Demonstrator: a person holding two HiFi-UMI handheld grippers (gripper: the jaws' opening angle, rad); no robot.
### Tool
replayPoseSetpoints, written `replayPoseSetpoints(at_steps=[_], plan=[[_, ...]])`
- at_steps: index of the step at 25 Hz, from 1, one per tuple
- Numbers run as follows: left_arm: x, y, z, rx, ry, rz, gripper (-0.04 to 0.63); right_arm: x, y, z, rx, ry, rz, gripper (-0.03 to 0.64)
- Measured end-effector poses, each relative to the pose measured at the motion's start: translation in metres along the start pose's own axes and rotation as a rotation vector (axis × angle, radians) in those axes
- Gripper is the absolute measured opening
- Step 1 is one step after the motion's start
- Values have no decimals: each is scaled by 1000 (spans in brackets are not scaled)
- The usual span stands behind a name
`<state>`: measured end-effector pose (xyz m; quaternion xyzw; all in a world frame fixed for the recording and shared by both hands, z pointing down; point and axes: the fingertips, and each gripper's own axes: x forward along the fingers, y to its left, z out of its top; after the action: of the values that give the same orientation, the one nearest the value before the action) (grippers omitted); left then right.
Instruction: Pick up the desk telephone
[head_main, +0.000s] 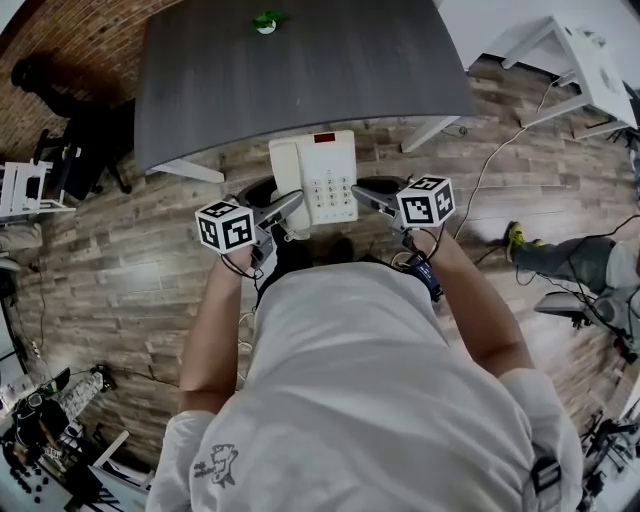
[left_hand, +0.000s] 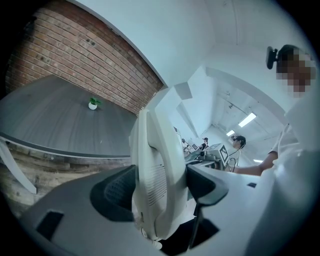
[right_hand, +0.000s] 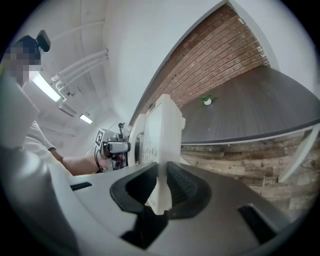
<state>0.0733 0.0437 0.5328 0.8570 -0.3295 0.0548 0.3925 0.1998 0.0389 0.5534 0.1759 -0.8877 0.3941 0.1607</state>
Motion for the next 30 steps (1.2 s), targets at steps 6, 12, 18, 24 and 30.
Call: replayPoseSetpoints(at_steps=[6,12,18,24,30], plan=[[-1,-4,0,-16,-1,16,332,-4,3,-2,16,-5,-2,67],[-5,-5,-2,-26,1,19,331,-2,6,-5,25,9,8,67],[-14,-11,-12,-26,-13,30,331,-2,15,-19,33,10,15,69],[-13,-5,-10,-30,-10,36,330,2,11,-13,33,12,16,67],[2,3,5,-42,-3,37,330,2,-4,2,44,26,18,67]])
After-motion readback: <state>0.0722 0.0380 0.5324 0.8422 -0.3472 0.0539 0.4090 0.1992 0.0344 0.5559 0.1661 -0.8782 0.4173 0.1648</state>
